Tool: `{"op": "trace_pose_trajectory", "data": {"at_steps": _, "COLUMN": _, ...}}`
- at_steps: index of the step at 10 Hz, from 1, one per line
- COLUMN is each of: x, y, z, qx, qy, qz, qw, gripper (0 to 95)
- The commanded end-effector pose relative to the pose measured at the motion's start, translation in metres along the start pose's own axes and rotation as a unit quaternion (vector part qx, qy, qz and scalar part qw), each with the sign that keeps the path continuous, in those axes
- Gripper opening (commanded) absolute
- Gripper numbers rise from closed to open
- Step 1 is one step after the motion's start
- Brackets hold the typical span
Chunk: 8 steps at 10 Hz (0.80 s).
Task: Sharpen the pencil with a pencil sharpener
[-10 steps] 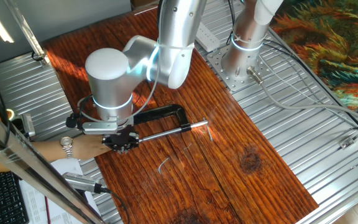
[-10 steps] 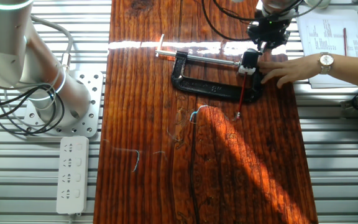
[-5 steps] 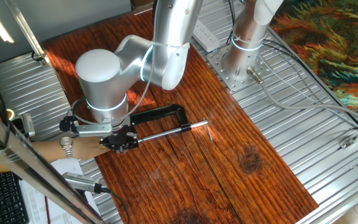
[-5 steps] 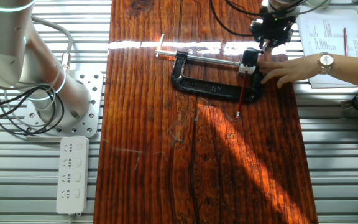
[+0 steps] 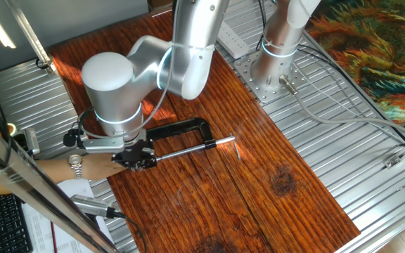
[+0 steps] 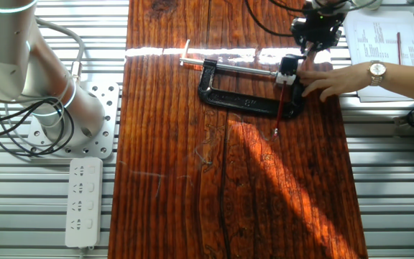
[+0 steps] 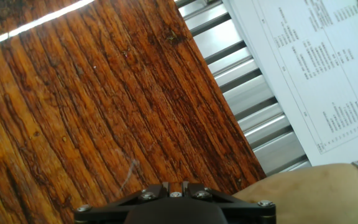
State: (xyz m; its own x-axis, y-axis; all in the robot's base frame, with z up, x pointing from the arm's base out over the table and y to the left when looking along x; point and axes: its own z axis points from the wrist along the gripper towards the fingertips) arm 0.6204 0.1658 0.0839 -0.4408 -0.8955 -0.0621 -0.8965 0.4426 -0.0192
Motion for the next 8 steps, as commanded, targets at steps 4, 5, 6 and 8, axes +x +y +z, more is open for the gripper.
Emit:
{"op": "trace_pose_trajectory", "data": {"at_steps": 4, "x": -0.004, "y": 0.017, "z": -0.017, "qx": -0.001, "qy": 0.003, "qz": 0.025, "qw": 0.9997, "gripper": 0.0}}
{"op": "trace_pose_trajectory", "data": {"at_steps": 5, "x": -0.005, "y": 0.019, "z": -0.019, "qx": -0.002, "qy": 0.004, "qz": 0.028, "qw": 0.9996, "gripper": 0.0}}
{"op": "trace_pose_trajectory", "data": {"at_steps": 6, "x": -0.004, "y": 0.029, "z": -0.016, "qx": -0.003, "qy": 0.002, "qz": 0.043, "qw": 0.9991, "gripper": 0.0}}
{"op": "trace_pose_trajectory", "data": {"at_steps": 8, "x": 0.001, "y": 0.041, "z": -0.01, "qx": 0.001, "qy": -0.006, "qz": 0.051, "qw": 0.9987, "gripper": 0.0}}
